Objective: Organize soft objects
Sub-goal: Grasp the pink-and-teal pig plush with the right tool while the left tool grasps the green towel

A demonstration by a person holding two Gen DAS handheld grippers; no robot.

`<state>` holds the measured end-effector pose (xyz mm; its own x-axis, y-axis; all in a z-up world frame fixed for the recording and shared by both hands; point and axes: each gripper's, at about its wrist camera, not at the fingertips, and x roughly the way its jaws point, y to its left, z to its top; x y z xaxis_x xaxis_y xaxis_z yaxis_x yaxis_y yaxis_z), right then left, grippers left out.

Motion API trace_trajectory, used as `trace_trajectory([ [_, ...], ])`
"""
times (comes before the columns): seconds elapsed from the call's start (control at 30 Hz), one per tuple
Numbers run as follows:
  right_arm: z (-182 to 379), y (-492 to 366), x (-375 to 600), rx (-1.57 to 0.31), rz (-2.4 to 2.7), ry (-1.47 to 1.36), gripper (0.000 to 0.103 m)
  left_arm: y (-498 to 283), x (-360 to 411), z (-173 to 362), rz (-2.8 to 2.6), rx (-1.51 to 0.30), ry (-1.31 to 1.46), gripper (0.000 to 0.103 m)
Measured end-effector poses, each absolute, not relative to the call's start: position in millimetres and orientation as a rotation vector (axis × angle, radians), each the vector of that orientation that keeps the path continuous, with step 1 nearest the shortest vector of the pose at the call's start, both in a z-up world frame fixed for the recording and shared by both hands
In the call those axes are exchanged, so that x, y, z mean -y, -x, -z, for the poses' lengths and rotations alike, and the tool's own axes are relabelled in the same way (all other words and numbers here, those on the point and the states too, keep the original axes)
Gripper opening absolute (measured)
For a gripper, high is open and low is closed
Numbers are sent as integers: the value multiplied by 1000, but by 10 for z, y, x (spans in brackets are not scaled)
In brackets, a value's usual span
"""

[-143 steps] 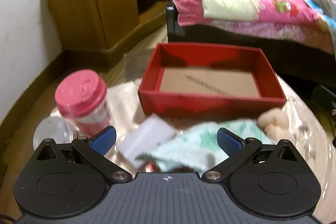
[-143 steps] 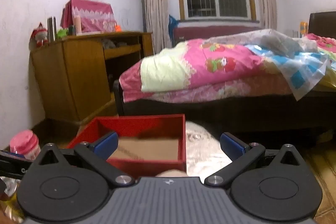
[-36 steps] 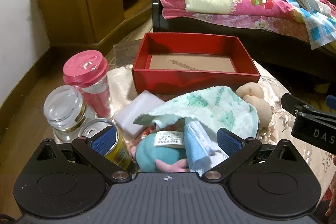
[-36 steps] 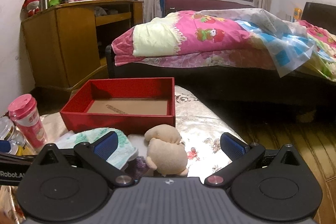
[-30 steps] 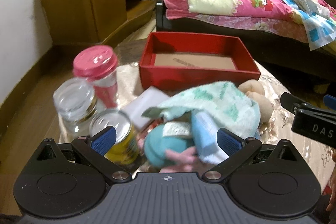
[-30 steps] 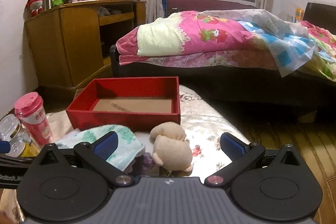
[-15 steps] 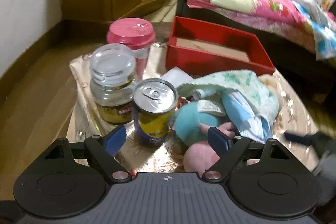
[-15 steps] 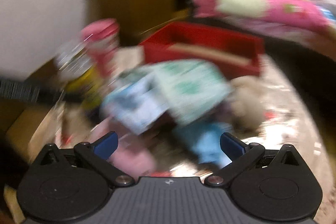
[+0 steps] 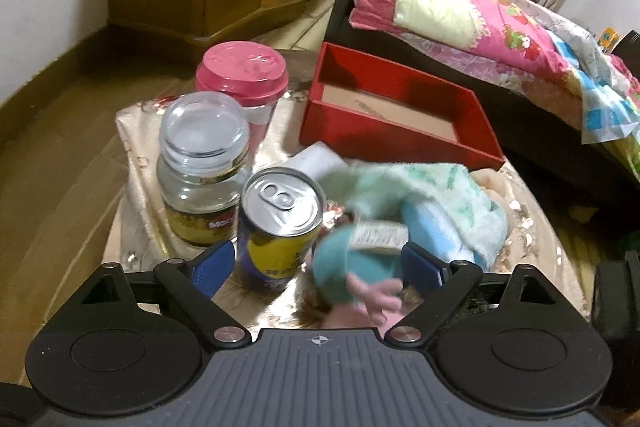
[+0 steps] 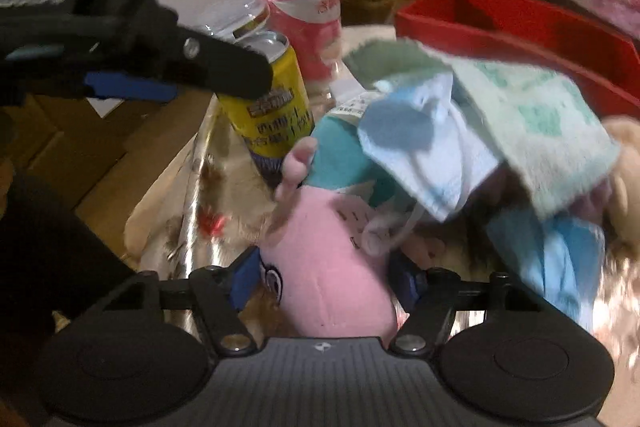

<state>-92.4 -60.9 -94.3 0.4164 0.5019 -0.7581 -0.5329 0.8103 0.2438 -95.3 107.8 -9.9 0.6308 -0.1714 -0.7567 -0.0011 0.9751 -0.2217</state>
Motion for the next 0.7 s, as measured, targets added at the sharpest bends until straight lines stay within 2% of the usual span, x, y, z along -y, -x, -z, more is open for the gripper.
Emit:
trace_trajectory([
  [0.2, 773, 1280, 1059, -1007, -692, -81, 38, 920, -858, 88, 217, -884, 190, 91],
  [0.4, 709, 1573, 1486, -1079, -692, -136, 38, 796, -562, 187, 336, -964, 210, 91],
  [0.6, 600, 1610, 1945, -995, -621, -281, 38, 458, -231, 84, 274, -924, 117, 91],
  [0.7, 640, 1512, 2073, -969, -592, -363, 38, 207, -75, 149, 242, -976, 53, 89],
])
